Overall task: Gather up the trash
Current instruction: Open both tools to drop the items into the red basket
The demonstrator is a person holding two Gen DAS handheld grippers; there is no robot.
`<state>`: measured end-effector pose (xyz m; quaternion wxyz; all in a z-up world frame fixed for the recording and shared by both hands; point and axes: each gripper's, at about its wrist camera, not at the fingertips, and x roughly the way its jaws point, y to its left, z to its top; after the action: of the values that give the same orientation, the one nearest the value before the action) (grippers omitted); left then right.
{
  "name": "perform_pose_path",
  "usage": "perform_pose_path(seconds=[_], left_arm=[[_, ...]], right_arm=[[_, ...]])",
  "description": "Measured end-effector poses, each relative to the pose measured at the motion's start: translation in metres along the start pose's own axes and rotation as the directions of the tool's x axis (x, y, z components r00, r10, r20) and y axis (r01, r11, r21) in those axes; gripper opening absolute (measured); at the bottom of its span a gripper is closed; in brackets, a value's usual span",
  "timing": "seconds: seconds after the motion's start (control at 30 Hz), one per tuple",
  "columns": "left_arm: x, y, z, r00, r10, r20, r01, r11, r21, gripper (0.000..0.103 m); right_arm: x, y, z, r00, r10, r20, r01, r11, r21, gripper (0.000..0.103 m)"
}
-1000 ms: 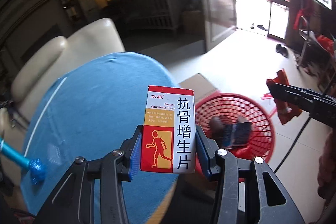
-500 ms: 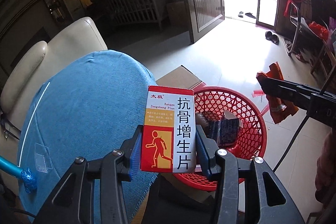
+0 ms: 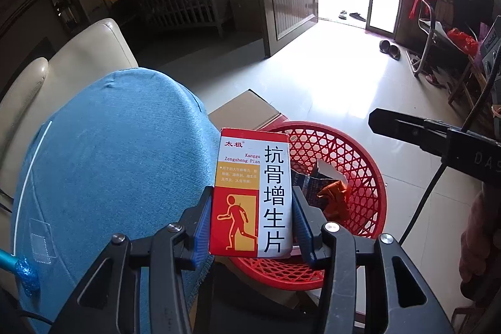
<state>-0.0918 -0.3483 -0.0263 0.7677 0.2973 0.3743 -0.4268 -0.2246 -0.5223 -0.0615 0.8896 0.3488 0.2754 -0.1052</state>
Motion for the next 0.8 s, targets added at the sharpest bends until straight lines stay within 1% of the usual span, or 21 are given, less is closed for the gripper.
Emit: perform_pose_path(seconds=[0.1,0.27,0.33,0.4,0.47,0.57,0.63,0.7,0.8], left_arm=[[-0.001,-0.001,0.000,1.000,-0.026,0.009,0.026,1.000,0.005,0.049],[-0.002,0.001,0.000,0.999,-0.044,0.014,0.044,0.999,0.000,0.050],[-0.003,0.005,-0.001,0.999,-0.043,0.013,0.043,0.999,-0.005,0.050],[-0.005,0.013,-0.004,0.999,-0.032,0.016,0.032,0.999,-0.014,0.053],[-0.010,0.026,-0.010,1.000,-0.016,0.022,0.017,0.999,-0.038,0.058],[-0.017,0.050,-0.023,1.000,0.019,0.024,-0.017,0.997,-0.077,0.058],[-0.021,0.068,-0.035,0.998,0.063,0.019,-0.061,0.993,-0.103,0.058],[-0.026,0.090,-0.051,0.994,0.111,0.002,-0.110,0.984,-0.142,0.058],[-0.037,0.124,-0.077,0.986,0.167,-0.019,-0.166,0.960,-0.223,0.058]], right_arm=[[0.001,-0.003,0.000,1.000,-0.009,0.001,0.009,1.000,0.008,0.031],[0.000,-0.009,0.002,1.000,-0.021,0.000,0.021,0.999,0.030,0.032],[0.000,-0.009,0.003,1.000,-0.026,-0.002,0.026,0.999,0.032,0.032],[-0.001,-0.008,0.004,1.000,-0.028,-0.004,0.028,0.999,0.036,0.032],[-0.001,-0.007,0.005,1.000,-0.025,-0.007,0.025,0.999,0.036,0.032],[-0.001,-0.002,0.006,1.000,-0.029,-0.008,0.029,0.999,0.028,0.032],[0.002,0.001,0.007,1.000,-0.022,-0.019,0.022,0.999,0.033,0.032],[0.007,0.006,0.006,0.999,-0.017,-0.036,0.018,0.999,0.031,0.032],[0.019,0.016,0.003,0.997,-0.003,-0.073,0.005,1.000,0.028,0.032]])
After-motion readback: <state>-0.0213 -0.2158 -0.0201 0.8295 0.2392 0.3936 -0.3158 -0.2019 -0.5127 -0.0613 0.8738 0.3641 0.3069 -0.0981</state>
